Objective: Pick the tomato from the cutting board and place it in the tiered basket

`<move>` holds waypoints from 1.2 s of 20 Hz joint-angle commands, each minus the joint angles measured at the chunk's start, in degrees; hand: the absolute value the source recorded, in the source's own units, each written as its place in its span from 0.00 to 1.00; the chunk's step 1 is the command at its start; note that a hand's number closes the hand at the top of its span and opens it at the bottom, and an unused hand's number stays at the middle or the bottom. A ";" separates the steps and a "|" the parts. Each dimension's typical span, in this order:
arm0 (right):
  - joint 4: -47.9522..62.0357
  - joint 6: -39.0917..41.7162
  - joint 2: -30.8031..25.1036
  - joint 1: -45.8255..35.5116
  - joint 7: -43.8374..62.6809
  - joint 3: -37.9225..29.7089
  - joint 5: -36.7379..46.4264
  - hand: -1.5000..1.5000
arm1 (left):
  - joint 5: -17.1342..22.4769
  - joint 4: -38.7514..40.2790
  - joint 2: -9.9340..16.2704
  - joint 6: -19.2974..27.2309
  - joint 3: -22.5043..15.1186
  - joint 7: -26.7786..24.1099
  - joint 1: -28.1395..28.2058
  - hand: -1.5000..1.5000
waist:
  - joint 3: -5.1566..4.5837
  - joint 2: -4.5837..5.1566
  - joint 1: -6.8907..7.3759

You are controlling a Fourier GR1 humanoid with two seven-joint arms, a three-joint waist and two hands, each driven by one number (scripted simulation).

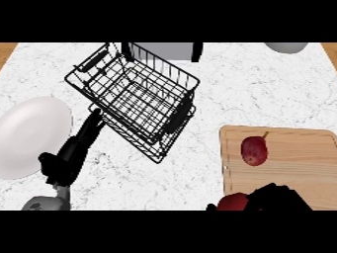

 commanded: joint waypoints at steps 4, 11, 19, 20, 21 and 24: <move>1.65 5.98 3.74 -16.68 13.80 -5.20 -7.27 1.00 | -0.53 0.18 -1.73 -0.15 -1.62 0.95 -3.09 0.50 | -0.44 0.68 1.19; 14.06 2.57 3.80 -30.72 14.71 -17.78 -16.81 1.00 | 0.05 1.55 -1.52 -1.64 -1.24 -0.39 -4.02 0.50 | -0.43 1.28 2.71; 33.81 2.08 3.82 -49.37 14.37 -29.05 -29.67 1.00 | 0.09 1.85 -1.78 -1.68 -1.10 2.02 -6.11 0.50 | -0.32 1.06 3.75; 37.94 0.15 3.82 -51.49 14.52 -28.21 -30.16 1.00 | 0.71 1.67 -1.31 -3.06 -1.09 0.68 -5.83 0.50 | -0.37 1.15 4.62; 41.27 -0.69 3.82 -52.70 14.09 -29.39 -31.61 1.00 | -0.39 1.89 -1.98 -2.32 -2.13 0.51 -4.67 0.50 | -0.31 1.12 4.49; 50.69 -5.54 3.82 -58.17 12.29 -30.47 -34.19 1.00 | -0.83 3.17 -1.96 -1.64 -1.32 1.13 -8.15 0.50 | -0.30 1.50 4.80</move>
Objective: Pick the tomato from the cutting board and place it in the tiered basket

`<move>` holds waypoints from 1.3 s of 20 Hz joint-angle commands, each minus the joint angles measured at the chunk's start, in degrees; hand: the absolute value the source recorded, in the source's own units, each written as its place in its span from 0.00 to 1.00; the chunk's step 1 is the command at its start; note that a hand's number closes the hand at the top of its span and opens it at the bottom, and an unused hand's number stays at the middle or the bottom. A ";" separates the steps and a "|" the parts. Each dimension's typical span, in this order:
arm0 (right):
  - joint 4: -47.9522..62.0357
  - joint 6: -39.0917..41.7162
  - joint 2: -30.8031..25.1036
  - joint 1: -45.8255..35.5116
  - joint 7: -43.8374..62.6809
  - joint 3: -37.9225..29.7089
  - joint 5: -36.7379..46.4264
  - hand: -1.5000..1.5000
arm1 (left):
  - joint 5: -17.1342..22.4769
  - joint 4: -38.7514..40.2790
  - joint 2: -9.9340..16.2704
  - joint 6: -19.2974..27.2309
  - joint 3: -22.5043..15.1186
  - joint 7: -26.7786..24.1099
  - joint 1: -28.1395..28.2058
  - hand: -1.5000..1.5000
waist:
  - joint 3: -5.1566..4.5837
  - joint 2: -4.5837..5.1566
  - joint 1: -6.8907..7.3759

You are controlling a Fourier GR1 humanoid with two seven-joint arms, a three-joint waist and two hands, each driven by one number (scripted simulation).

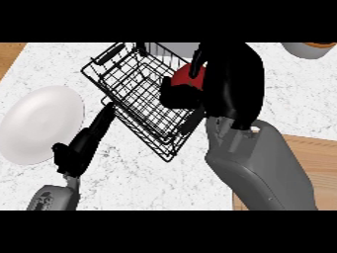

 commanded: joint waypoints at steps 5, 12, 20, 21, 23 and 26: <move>23.68 -12.15 0.47 -16.57 6.89 -3.47 -7.96 1.00 | 0.04 -0.30 -0.79 -0.32 -0.29 0.09 -1.71 0.50 | 0.04 -0.04 0.45; 33.25 -22.24 0.47 -21.55 4.58 -4.11 -18.58 1.00 | -0.67 0.45 -2.17 0.40 -0.99 0.74 -2.59 0.50 | 0.05 -0.02 0.93; 36.35 -33.65 0.47 -21.39 3.99 -10.43 -31.86 0.00 | -0.66 1.43 -1.72 0.30 -0.02 0.09 -2.78 0.50 | 0.07 -0.18 0.71; 38.15 -35.41 0.47 -23.93 4.29 -10.21 -32.41 0.00 | -0.89 1.06 -1.64 -0.29 -0.64 -0.70 -2.37 0.50 | 0.02 -0.15 1.37; 38.54 -39.76 0.47 -23.96 3.22 -8.09 -32.92 0.00 | -0.44 2.02 -1.50 -0.40 0.04 -0.35 -2.07 0.50 | 0.03 -0.51 -0.18; 42.01 -46.02 0.48 -25.98 2.06 -7.08 -28.03 0.00 | -1.56 0.91 -3.16 2.28 -0.25 0.08 -2.05 0.50 | 0.03 -0.80 -1.58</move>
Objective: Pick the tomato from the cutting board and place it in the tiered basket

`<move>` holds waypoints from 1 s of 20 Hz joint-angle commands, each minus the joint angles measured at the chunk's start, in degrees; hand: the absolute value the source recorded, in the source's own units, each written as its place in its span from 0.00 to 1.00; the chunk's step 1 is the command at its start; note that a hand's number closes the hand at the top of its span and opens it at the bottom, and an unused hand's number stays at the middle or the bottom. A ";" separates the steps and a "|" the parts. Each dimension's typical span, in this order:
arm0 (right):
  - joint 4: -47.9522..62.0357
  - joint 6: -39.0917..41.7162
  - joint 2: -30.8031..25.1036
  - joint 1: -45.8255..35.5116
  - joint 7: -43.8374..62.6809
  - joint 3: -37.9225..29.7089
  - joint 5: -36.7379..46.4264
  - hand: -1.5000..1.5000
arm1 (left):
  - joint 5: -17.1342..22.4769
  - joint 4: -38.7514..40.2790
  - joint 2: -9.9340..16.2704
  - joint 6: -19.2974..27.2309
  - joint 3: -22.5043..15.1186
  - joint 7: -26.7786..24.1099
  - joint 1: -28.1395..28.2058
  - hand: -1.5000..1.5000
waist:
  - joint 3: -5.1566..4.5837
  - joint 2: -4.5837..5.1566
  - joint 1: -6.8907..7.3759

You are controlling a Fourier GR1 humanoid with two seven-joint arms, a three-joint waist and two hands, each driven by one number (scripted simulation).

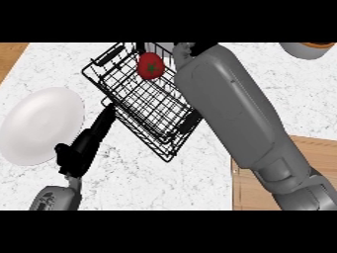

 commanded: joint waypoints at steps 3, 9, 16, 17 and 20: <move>6.68 -14.94 0.25 -3.61 10.18 0.56 11.48 0.00 | 1.24 -1.19 1.35 -0.37 2.04 -0.41 1.36 0.50 | -0.22 -0.95 -3.81; 6.06 -20.27 -2.26 -3.62 13.78 -1.91 25.28 0.00 | 2.20 -1.59 2.14 0.51 4.40 0.07 3.59 0.50 | -0.20 -2.28 -7.86; -11.80 -16.25 -5.24 5.18 10.39 -7.26 28.24 0.00 | 2.39 -2.09 1.48 1.88 5.53 -0.69 7.07 0.50 | 0.03 -3.31 -12.24; -14.52 -16.27 -5.18 7.24 10.50 -7.76 28.92 0.00 | 1.76 -3.03 2.48 1.49 5.43 -1.09 7.51 0.50 | 0.05 -3.29 -12.23; -22.58 -12.66 -4.85 15.19 9.79 -7.63 29.16 0.00 | 2.40 -4.85 1.81 1.85 5.69 -1.61 10.23 0.50 | 0.10 -3.55 -12.82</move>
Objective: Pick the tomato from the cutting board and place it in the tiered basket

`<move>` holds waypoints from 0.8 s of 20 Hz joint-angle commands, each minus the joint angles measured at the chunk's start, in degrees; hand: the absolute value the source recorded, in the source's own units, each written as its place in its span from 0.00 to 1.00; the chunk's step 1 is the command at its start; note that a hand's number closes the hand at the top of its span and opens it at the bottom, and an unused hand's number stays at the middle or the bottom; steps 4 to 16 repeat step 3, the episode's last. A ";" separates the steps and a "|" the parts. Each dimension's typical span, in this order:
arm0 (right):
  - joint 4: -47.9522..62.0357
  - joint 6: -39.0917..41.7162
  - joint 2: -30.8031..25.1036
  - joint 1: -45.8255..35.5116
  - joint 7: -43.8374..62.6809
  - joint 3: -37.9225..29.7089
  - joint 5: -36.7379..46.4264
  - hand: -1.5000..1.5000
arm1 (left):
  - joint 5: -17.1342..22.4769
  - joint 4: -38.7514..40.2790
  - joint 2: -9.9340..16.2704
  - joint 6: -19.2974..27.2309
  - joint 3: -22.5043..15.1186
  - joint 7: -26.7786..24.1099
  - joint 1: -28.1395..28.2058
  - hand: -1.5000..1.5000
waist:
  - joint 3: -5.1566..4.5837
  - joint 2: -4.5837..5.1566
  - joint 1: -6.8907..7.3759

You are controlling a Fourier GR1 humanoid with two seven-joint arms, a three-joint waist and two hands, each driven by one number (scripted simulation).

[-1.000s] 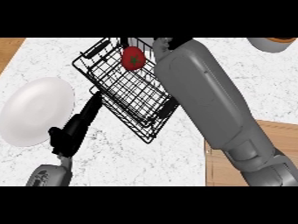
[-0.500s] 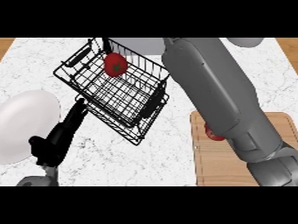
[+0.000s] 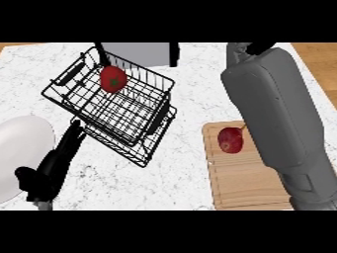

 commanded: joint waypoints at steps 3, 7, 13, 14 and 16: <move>-16.99 6.51 -1.01 11.97 6.20 0.05 0.08 0.00 | 1.03 -1.09 -0.59 0.68 0.93 0.81 0.11 0.50 | -0.19 -0.67 -3.27; -16.99 6.51 -1.01 11.97 6.20 0.05 0.08 0.00 | 1.03 -1.09 -0.59 0.68 0.93 0.81 0.11 0.50 | -0.19 -0.67 -3.27; -16.99 6.51 -1.01 11.97 6.20 0.05 0.08 0.00 | 1.03 -1.09 -0.59 0.68 0.93 0.81 0.11 0.50 | -0.19 -0.67 -3.27; -16.99 6.51 -1.01 11.97 6.20 0.05 0.08 0.00 | 1.03 -1.09 -0.59 0.68 0.93 0.81 0.11 0.50 | -0.19 -0.67 -3.27; -16.99 6.51 -1.01 11.97 6.20 0.05 0.08 0.00 | 1.03 -1.09 -0.59 0.68 0.93 0.81 0.11 0.50 | -0.19 -0.67 -3.27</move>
